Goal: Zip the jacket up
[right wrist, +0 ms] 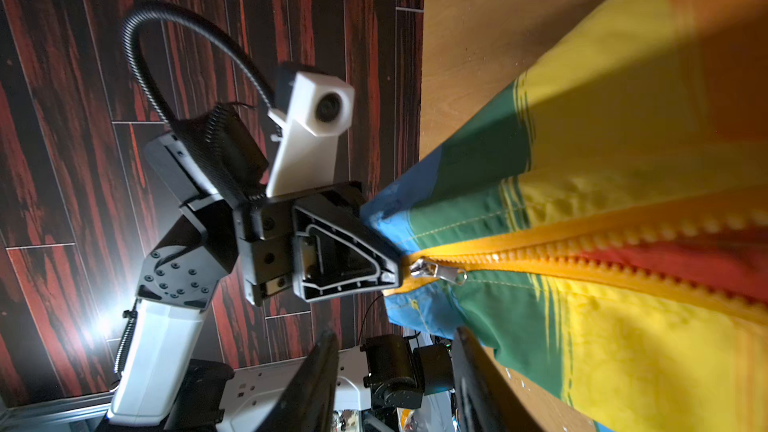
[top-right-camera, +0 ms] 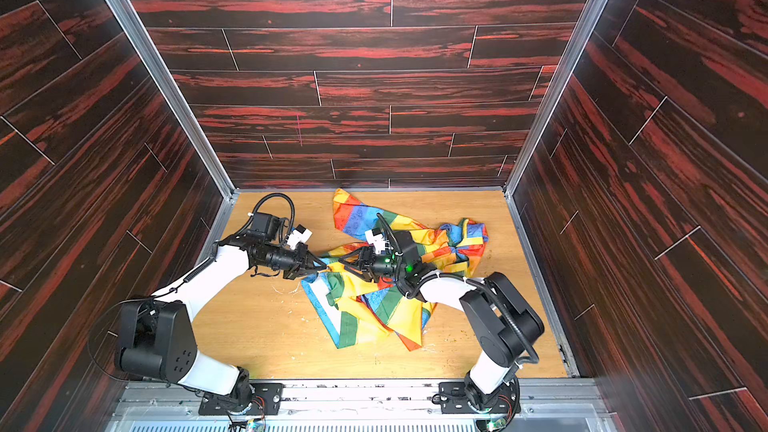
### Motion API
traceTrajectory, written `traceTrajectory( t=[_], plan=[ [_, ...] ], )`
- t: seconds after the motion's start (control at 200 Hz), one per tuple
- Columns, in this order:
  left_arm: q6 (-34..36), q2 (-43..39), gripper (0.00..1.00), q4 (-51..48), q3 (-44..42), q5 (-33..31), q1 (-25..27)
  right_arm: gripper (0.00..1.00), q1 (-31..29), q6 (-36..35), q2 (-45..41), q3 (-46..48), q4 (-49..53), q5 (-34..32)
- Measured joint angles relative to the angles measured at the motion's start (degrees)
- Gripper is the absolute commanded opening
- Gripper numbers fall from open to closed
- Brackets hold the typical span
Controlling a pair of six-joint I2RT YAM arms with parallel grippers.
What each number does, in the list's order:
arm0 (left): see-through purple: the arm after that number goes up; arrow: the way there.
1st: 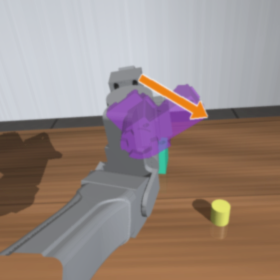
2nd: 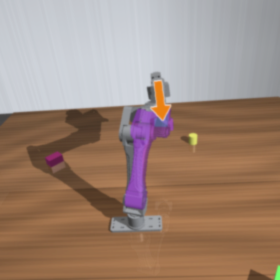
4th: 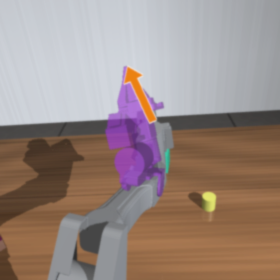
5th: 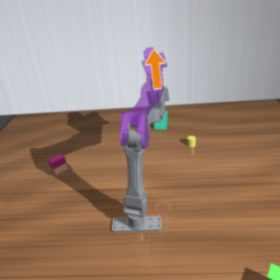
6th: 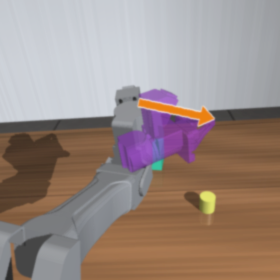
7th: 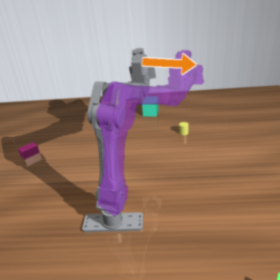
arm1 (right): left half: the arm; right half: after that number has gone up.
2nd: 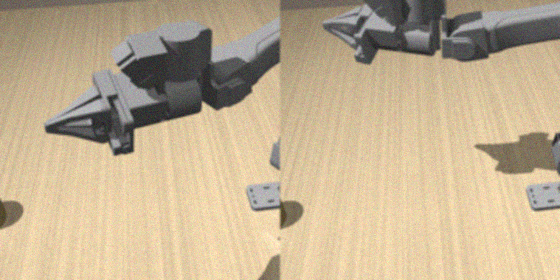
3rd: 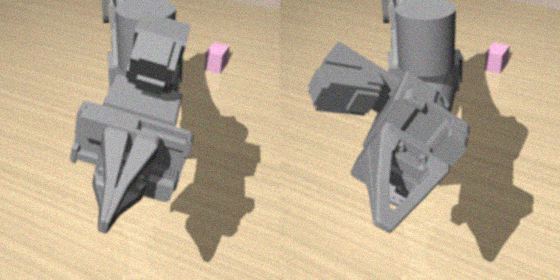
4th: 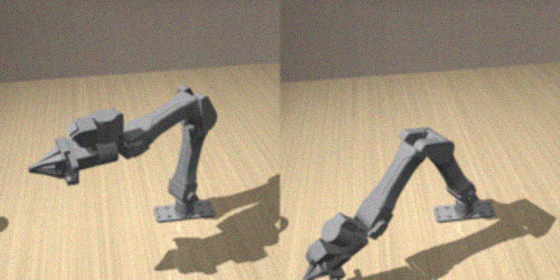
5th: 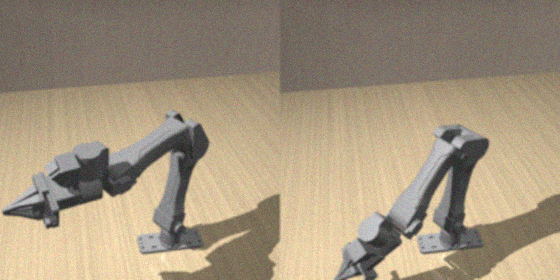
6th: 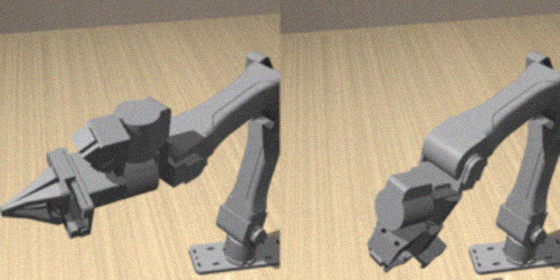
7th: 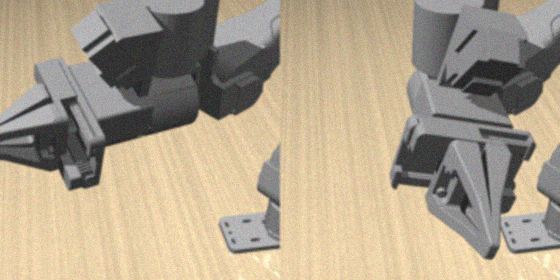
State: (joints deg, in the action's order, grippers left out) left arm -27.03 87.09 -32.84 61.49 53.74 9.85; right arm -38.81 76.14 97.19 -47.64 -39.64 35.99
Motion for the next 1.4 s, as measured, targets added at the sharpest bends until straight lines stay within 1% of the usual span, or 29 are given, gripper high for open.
traceTrajectory(
  t=[0.18, 0.336, 0.666, 0.972, 1.197, 1.403],
  plan=[
    [-0.6, 0.0, 0.00, 1.4, -0.4, 1.0, 0.0, 0.49, -1.4, 1.3, 2.8, 0.0, -2.1, 0.3],
    [-0.9, 0.0, 0.00, 1.7, -0.7, 1.6, 0.0, 0.51, -1.4, 2.5, 4.7, -0.1, -4.7, 0.3],
    [-1.1, 0.0, 0.00, 2.1, -0.8, 2.1, 0.1, 0.52, -1.4, 5.0, 8.6, -1.1, -11.3, 0.4],
    [-1.1, 0.0, 0.00, 2.5, -1.6, 2.4, 0.3, 0.52, -1.4, 6.9, 11.5, -1.8, -15.3, 0.4],
    [-1.1, 0.0, 0.00, 2.5, -1.6, 2.4, 0.3, 0.51, -1.4, 7.6, 12.4, -2.1, -16.2, 0.4],
    [-1.1, 0.0, 0.00, 2.5, -1.6, 2.4, 0.6, 0.51, -1.4, 8.5, 12.6, -2.4, -19.0, 0.5]
  ],
)
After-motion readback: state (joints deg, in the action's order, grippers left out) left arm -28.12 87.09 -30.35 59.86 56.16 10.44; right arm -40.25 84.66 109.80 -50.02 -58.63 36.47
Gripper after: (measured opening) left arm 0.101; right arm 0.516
